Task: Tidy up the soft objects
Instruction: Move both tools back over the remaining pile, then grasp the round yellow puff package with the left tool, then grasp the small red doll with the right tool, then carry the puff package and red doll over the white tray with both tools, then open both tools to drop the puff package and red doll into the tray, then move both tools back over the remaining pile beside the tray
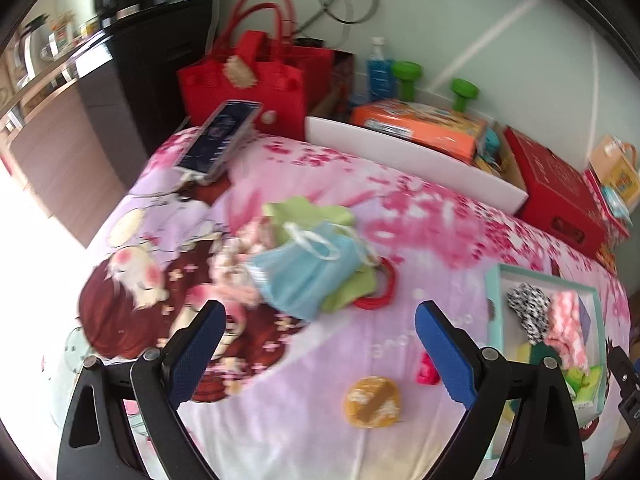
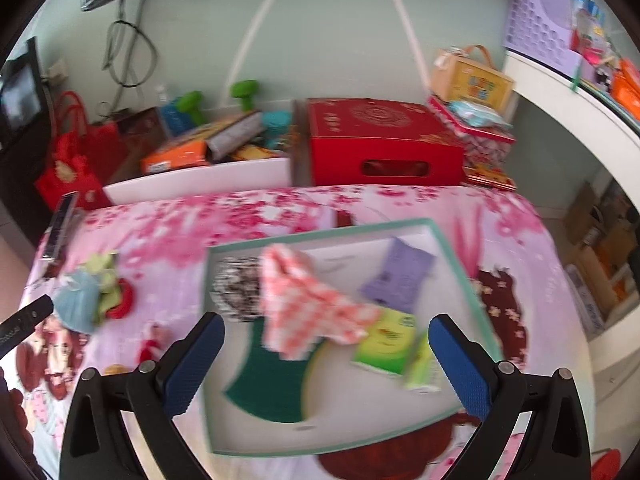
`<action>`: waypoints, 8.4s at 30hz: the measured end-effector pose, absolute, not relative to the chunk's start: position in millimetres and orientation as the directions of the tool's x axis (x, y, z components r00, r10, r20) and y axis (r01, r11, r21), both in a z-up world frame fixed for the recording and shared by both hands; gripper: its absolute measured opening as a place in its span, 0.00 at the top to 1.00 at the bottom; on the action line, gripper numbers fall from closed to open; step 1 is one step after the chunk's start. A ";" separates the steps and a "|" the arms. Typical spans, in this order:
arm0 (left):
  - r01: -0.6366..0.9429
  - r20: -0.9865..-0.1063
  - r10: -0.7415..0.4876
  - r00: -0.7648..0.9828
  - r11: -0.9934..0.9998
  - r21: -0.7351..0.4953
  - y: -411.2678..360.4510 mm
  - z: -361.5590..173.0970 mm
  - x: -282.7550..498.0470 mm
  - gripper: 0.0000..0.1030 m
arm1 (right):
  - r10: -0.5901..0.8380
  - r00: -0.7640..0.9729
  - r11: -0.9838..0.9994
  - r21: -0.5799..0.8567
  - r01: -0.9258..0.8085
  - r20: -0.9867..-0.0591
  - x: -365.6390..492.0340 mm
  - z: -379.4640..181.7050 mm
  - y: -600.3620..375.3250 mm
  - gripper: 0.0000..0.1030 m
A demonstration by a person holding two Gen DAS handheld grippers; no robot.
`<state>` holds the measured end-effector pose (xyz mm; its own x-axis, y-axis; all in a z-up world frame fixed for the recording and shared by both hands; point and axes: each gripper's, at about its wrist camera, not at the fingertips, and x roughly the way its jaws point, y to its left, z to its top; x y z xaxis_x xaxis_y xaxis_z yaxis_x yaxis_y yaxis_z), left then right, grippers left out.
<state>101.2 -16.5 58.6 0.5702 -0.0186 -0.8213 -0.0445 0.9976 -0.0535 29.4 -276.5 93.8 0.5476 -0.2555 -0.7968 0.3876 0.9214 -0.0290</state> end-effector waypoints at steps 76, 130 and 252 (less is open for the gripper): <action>0.126 -0.957 -0.120 0.263 0.988 -0.089 -73.1 -40.0 79.5 0.52 | -0.071 0.449 0.944 0.086 0.319 -0.891 51.5 15.8 -215.0 0.00; -0.196 -0.921 -0.149 0.359 0.953 -0.230 13.5 -24.4 112.6 0.52 | 0.019 0.465 0.997 0.049 0.052 -0.885 108.3 -34.8 -129.4 0.75; 0.009 -0.859 -0.124 0.496 0.990 -0.138 -68.2 19.2 116.9 0.05 | -0.250 0.538 0.841 0.095 0.533 -0.805 -0.2 57.8 -317.2 0.00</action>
